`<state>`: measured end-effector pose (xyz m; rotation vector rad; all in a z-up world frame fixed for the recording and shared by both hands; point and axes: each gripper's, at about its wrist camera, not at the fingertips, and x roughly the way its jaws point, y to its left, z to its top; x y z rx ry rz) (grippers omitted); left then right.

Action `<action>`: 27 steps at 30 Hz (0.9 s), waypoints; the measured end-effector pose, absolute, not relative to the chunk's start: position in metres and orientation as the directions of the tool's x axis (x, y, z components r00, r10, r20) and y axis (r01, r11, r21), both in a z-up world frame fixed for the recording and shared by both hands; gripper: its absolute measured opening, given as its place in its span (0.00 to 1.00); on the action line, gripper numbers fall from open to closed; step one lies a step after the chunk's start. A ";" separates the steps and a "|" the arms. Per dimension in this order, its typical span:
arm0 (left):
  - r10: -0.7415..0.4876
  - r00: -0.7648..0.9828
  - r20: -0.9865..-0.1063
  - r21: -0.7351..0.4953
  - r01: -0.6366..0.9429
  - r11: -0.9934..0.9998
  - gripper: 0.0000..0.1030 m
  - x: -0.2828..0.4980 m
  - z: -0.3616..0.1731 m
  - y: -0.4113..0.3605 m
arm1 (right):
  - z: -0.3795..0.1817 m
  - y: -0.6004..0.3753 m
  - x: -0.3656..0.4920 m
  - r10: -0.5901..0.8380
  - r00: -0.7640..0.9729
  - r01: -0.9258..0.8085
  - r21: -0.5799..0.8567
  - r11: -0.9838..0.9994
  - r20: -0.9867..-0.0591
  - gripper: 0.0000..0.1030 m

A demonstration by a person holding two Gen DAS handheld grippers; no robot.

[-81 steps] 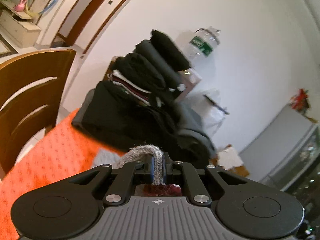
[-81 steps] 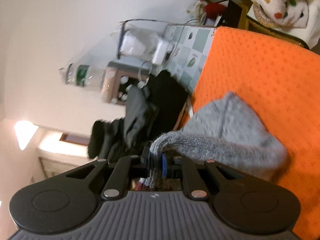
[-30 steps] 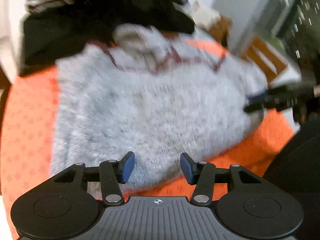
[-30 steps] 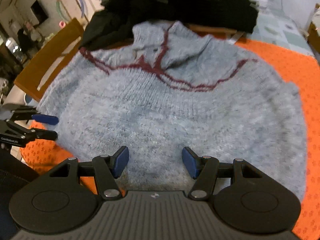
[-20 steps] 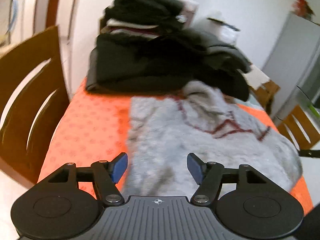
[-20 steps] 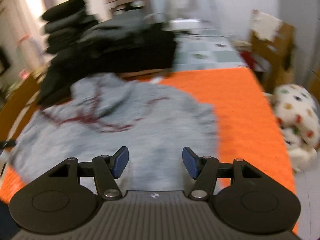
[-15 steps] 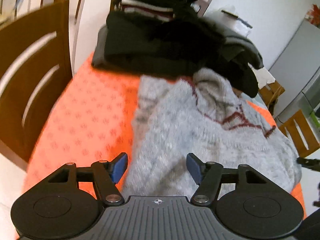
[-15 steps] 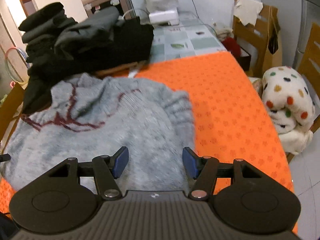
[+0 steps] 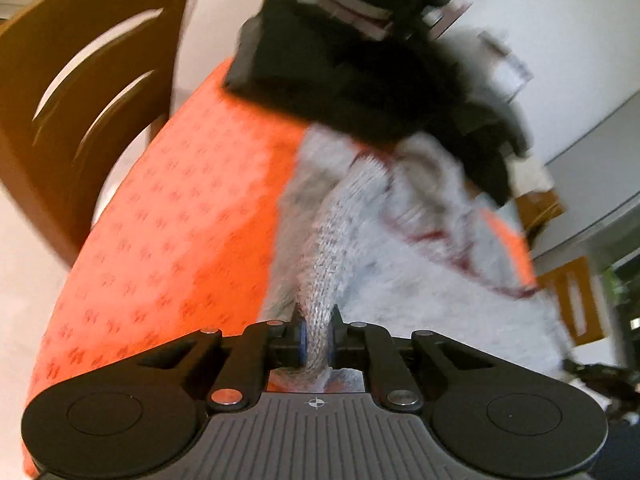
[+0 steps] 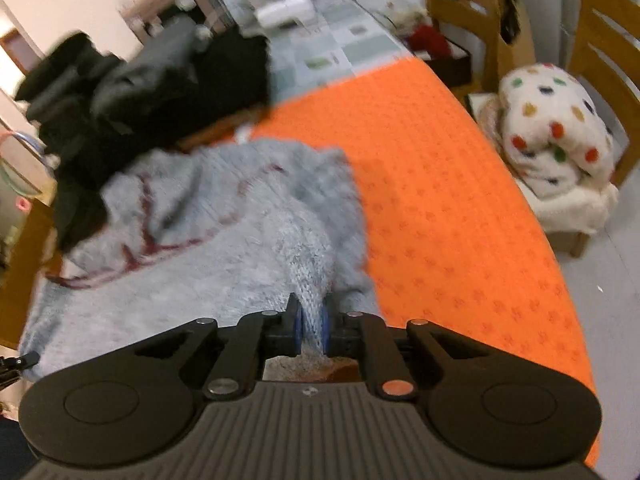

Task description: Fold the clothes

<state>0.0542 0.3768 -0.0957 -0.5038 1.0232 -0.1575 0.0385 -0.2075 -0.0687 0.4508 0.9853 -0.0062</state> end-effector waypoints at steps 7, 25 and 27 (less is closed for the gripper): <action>-0.254 0.686 -0.682 -0.437 -0.103 0.894 0.56 0.054 -0.072 0.376 | -0.072 -0.188 0.043 0.068 0.571 0.179 0.205 0.962 -0.818 0.50; -0.361 0.620 -0.697 -0.294 0.212 0.932 0.98 0.109 -0.070 0.282 | -0.051 -0.113 0.102 0.133 0.680 -0.041 0.144 0.989 -0.721 1.00; -0.357 0.597 -0.719 -0.296 0.203 0.933 1.00 0.112 -0.087 0.274 | -0.076 -0.103 0.108 0.120 0.626 -0.025 0.134 0.991 -0.770 1.00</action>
